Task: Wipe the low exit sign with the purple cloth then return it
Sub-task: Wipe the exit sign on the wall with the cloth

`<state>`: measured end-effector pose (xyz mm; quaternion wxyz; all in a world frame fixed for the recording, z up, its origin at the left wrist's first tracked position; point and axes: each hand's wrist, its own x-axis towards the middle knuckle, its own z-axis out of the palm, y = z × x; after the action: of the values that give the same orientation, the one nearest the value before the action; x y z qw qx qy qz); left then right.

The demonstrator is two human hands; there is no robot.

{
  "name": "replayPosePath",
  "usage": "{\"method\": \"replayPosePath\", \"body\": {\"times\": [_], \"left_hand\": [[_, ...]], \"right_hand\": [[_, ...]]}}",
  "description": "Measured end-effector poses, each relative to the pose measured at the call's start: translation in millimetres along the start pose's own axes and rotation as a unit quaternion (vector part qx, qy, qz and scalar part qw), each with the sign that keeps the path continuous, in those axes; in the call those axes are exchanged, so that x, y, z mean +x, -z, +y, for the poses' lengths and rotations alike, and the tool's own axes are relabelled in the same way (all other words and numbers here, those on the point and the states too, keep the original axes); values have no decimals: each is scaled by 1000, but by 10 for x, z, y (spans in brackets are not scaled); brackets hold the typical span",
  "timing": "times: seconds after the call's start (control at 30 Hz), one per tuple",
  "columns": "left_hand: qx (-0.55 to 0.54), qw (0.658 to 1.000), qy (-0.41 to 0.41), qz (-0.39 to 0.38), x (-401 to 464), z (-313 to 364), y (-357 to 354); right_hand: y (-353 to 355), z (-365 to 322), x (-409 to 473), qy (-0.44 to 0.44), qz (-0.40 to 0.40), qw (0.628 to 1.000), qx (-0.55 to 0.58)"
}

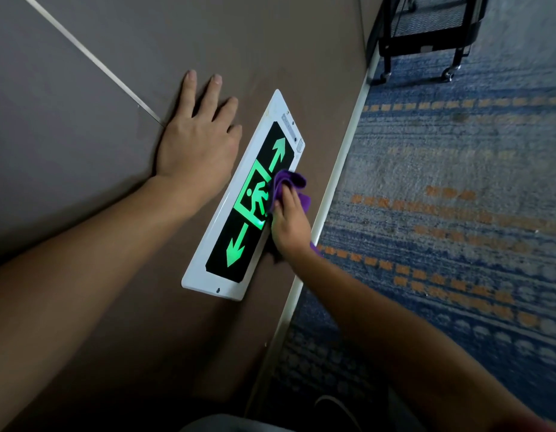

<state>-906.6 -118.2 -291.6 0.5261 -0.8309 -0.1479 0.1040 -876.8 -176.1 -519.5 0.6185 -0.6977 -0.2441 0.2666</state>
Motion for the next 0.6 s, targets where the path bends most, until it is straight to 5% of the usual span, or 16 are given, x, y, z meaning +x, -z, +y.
{"method": "replayPosePath", "body": {"times": [0.27,0.43,0.6], "left_hand": [[-2,1000,-12,-16,0,-2,37],[-20,999,-22,-22,71,-11,63],[-8,999,-49,-14,287,-70,4]], "right_hand": [[-31,5,-3,-35,8,999,6],[-143,56,-370,21,32,999,38],[44,17,190,14,27,999,31]]}}
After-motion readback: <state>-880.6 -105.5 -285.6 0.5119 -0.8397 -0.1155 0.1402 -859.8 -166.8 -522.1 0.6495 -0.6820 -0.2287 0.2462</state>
